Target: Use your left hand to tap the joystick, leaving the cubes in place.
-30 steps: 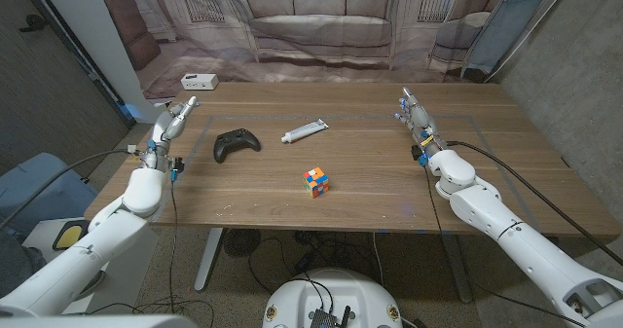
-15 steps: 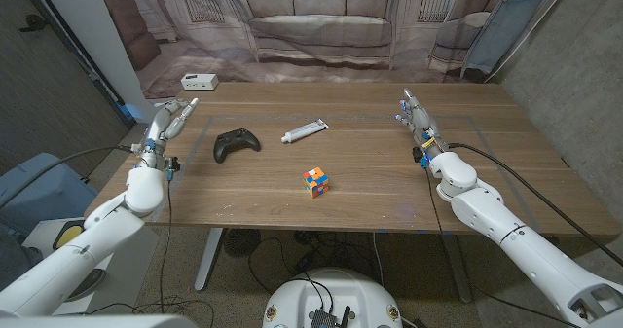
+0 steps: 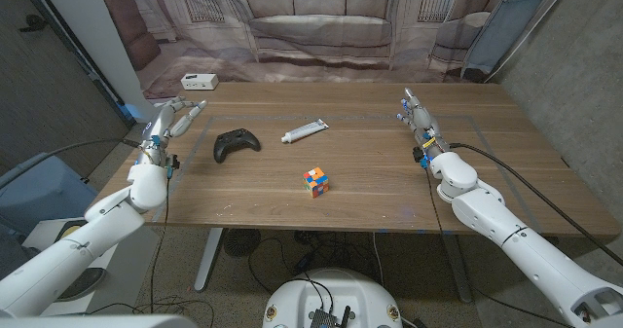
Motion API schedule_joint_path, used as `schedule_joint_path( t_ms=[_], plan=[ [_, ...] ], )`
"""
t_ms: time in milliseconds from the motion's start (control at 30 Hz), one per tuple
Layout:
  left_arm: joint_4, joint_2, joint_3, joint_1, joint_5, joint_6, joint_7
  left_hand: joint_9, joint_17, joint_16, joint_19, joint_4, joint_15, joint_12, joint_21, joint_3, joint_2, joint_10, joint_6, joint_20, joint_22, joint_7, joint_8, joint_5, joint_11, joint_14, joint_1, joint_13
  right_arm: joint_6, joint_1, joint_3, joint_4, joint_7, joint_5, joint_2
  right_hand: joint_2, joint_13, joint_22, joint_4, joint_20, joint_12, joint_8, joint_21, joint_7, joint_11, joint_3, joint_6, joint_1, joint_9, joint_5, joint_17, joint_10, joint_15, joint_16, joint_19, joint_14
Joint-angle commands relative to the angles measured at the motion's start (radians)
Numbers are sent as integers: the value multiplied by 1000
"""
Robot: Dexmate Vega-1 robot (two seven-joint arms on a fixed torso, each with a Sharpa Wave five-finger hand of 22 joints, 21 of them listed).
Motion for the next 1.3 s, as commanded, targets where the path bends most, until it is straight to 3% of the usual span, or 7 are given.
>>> schedule_joint_path(
  t_ms=[33,433,800,1300],
  plan=[
    [-70,48,25,-5,76,140,8,2,5,-2,-5,0,-8,2,-3,-3,2,9,35,-2,5,1,9,1,-3,-3,4,2,-6,-6,8,-4,-5,7,0,10,4,3,-9,-2,1,-3,-1,2,0,1,-3,1,4,1,0,6,2,-6,11,8],
    [-106,77,68,-29,146,259,4,2,5,-5,-15,2,-12,-1,-4,-8,4,7,70,-1,5,1,9,1,-13,-17,0,2,-7,-1,5,6,-5,10,7,11,4,3,-9,1,0,-4,-2,1,1,0,-3,0,4,0,1,5,4,-7,9,7],
    [-119,97,101,-53,185,327,-6,3,6,-4,-24,5,-22,-1,-4,-14,9,12,164,-4,5,16,24,3,-18,-25,-6,3,-4,3,4,12,-12,10,16,11,4,3,-9,4,-1,-5,-4,1,1,-1,-2,-1,4,0,1,6,5,-9,6,5],
    [-154,109,175,-92,283,452,-33,3,6,-1,-22,7,-29,1,-1,-19,10,20,176,-1,5,10,16,4,-24,-21,-11,3,4,23,2,46,-3,16,27,11,4,3,-9,7,-2,-7,-5,1,2,-2,-2,-3,4,-1,1,7,7,-10,2,5]
  ],
)
